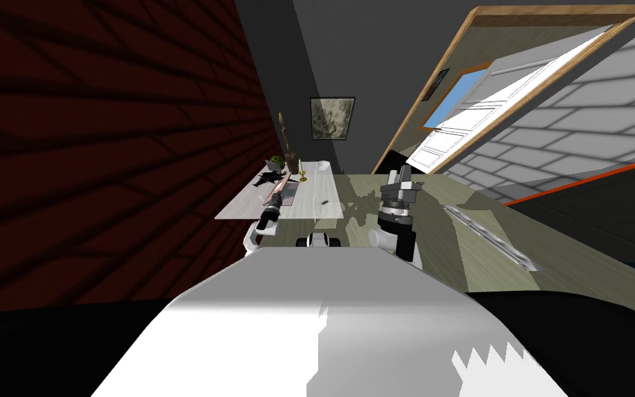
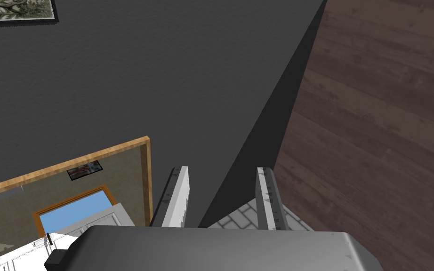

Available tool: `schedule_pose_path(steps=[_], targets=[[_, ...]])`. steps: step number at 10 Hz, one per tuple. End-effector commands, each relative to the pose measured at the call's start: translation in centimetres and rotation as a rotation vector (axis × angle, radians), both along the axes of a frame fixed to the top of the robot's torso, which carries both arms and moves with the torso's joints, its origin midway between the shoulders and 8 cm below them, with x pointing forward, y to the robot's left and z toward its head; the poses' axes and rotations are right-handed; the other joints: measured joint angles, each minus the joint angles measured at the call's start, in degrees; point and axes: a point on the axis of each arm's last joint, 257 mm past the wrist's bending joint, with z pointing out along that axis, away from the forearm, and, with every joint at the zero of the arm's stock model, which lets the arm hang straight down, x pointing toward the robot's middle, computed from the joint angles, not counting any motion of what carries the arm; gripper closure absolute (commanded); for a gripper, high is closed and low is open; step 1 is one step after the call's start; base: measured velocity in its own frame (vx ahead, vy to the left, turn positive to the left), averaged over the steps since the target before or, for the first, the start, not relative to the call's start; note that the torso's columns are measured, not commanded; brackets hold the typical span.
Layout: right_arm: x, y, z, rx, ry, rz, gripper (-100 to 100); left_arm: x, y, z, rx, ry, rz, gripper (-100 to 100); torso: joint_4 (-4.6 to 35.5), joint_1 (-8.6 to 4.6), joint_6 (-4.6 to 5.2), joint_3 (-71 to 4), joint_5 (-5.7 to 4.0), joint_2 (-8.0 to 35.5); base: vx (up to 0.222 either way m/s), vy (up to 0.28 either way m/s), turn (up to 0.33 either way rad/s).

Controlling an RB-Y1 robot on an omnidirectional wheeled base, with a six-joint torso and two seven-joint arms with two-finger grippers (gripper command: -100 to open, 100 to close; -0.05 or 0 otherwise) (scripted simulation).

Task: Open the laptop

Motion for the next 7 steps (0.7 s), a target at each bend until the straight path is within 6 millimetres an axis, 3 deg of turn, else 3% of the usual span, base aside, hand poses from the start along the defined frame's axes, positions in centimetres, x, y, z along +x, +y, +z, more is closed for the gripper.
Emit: schedule_pose_path(steps=[1, 2, 7], targets=[[0.0, 0.0, 0.0, 0.000, 0.000, 0.000, 0, 0.3, 0.3, -1.2, 0.081, -0.006, 0.000, 100, -0.03, 0.03, -0.02, 0.00, 0.03, -0.01, 0.000, -0.052, 0.015], [0.0, 0.0, 0.0, 0.000, 0.000, 0.000, 0, -0.1, 0.4, 0.0, 0.051, 0.002, 0.005, -100, -0.06, -0.07, -0.03, -0.02, 0.01, -0.04, 0.010, -0.026, -0.008], [0.0, 0.0, 0.0, 0.000, 0.000, 0.000, 0, -0.7, 0.5, 2.3, 0.050, 0.001, 0.008, -100, 0.05, -0.13, -0.07, 0.08, -0.05, 0.13, 0.014, 0.009, -0.008]])
